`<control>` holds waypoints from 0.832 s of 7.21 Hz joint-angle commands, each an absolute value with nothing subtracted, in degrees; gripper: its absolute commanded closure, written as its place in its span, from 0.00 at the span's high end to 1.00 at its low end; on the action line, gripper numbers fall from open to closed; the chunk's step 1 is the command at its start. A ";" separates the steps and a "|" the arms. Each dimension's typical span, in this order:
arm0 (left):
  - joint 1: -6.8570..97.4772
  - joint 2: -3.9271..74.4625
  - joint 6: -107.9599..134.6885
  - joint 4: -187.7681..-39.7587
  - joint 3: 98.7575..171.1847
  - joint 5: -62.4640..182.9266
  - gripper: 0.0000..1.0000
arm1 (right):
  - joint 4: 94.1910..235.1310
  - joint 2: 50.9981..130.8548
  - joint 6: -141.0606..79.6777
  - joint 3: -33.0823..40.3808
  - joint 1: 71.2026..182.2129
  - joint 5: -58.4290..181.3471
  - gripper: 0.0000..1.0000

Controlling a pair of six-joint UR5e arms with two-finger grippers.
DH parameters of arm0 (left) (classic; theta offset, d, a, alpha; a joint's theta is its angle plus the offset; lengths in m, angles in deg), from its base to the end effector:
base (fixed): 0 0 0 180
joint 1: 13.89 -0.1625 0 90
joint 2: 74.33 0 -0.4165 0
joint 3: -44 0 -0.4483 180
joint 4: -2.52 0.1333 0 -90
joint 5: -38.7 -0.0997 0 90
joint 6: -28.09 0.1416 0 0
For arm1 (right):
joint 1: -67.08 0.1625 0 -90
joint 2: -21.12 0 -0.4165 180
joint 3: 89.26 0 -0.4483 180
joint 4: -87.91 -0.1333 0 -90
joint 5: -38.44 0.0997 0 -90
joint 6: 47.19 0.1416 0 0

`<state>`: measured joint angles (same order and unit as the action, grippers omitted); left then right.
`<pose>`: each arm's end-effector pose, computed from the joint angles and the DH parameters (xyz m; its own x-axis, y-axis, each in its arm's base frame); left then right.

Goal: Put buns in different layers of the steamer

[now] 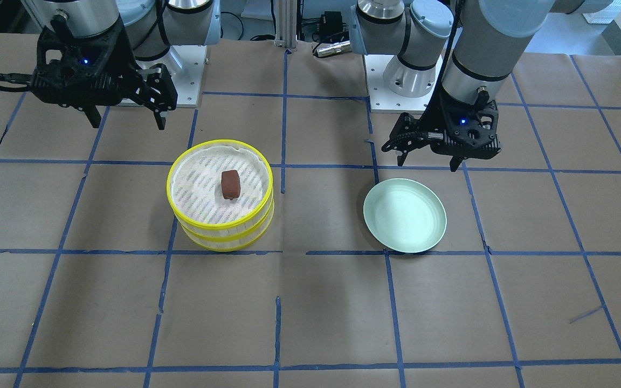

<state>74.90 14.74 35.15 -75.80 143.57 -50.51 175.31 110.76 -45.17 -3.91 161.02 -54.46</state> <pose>-0.1237 -0.5463 0.3755 -0.9947 0.1025 0.0071 0.1019 0.9933 -0.0543 0.1639 -0.5435 0.4741 -0.9983 -0.0319 0.0495 -0.0335 0.9989 -0.0313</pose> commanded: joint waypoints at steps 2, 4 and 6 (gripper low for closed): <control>75.06 13.48 35.83 -76.41 143.67 -50.68 1.00 | 175.28 110.86 -45.17 -3.92 161.12 -54.46 1.00; 74.97 9.19 35.92 -78.69 142.79 -51.04 1.00 | 175.19 110.77 -45.17 -3.92 161.03 -54.46 1.00; 74.97 8.12 35.83 -80.09 142.44 -50.78 1.00 | 175.37 110.77 -45.17 -3.92 161.03 -54.46 1.00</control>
